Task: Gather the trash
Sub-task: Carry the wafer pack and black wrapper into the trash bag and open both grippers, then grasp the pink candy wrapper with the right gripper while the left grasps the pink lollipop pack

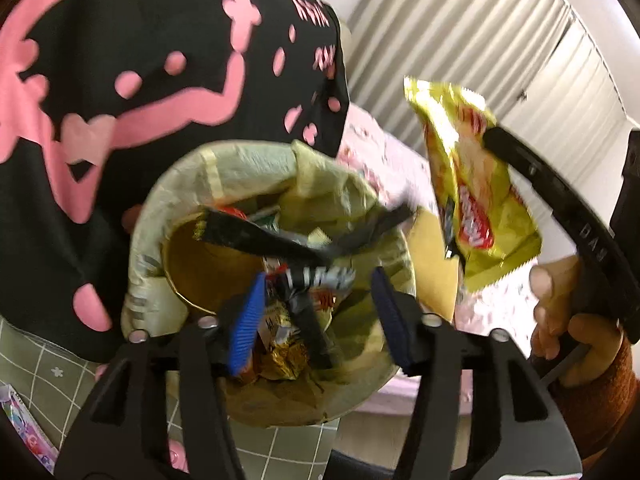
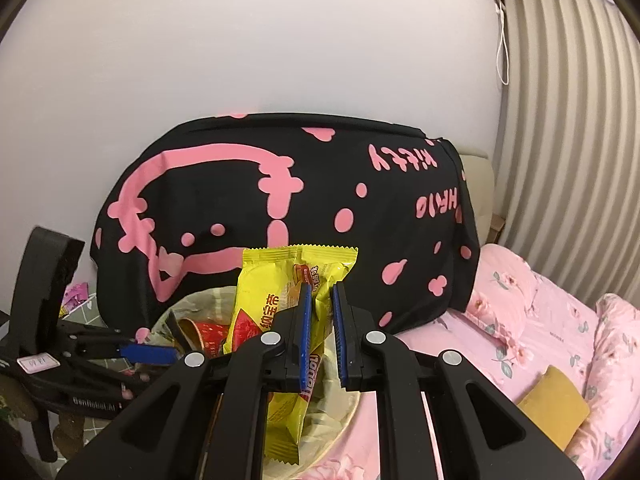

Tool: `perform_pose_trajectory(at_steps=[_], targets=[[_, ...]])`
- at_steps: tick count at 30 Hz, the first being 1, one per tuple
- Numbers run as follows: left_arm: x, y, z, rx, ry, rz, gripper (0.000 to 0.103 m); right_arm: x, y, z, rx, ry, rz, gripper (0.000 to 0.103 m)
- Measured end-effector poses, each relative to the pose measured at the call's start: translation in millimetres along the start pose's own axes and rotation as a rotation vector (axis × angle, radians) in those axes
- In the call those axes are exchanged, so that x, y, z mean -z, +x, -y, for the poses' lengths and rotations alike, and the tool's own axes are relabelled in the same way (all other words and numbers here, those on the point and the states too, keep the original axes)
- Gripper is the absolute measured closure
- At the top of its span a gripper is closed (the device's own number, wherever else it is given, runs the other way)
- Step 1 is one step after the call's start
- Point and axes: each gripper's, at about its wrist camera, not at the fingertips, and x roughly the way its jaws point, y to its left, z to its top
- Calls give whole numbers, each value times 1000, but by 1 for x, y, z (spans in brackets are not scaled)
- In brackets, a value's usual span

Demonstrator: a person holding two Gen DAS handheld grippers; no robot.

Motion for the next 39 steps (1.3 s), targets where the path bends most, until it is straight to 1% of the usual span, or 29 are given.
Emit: perform_pose_trajectory(at_steps=[1,4,7,11,14,20,22,26,27,28,30,34,39], targets=[[0,2,0,-2,-2,-5,50,1,-1,1,4,0,2,92],[3,-1,-2,-40,-8,-10,49,2,0,5,5,14,1,92],[5,-16,-7,-83,-13,26,49,4,5,4,-16,23,-11,92],[10,-46,-16,-149,-52,106,49,9,13,-9,-51,5,-24,92],[15,-63,-25,-192,-82,143,49,11,18,-19,-77,-2,-33,92],[31,-92,-47,-258,-170,194,49,16,29,-33,-105,-20,-50,92],[39,-102,-56,-274,-205,207,49,18,31,-35,-106,-21,-54,91],[52,-117,-68,-300,-240,221,49,21,34,-39,-93,-33,-58,89],[52,-117,-69,-304,-246,223,49,21,34,-40,-90,-35,-60,86],[55,-120,-71,-309,-253,226,49,22,35,-40,-92,-37,-64,77],[61,-126,-77,-324,-270,231,49,23,35,-40,-101,-35,-68,64],[72,-134,-88,-357,-307,239,49,25,36,-40,-101,-29,-80,62],[83,-146,-96,-394,-321,248,49,23,36,-52,-135,-31,-74,62]])
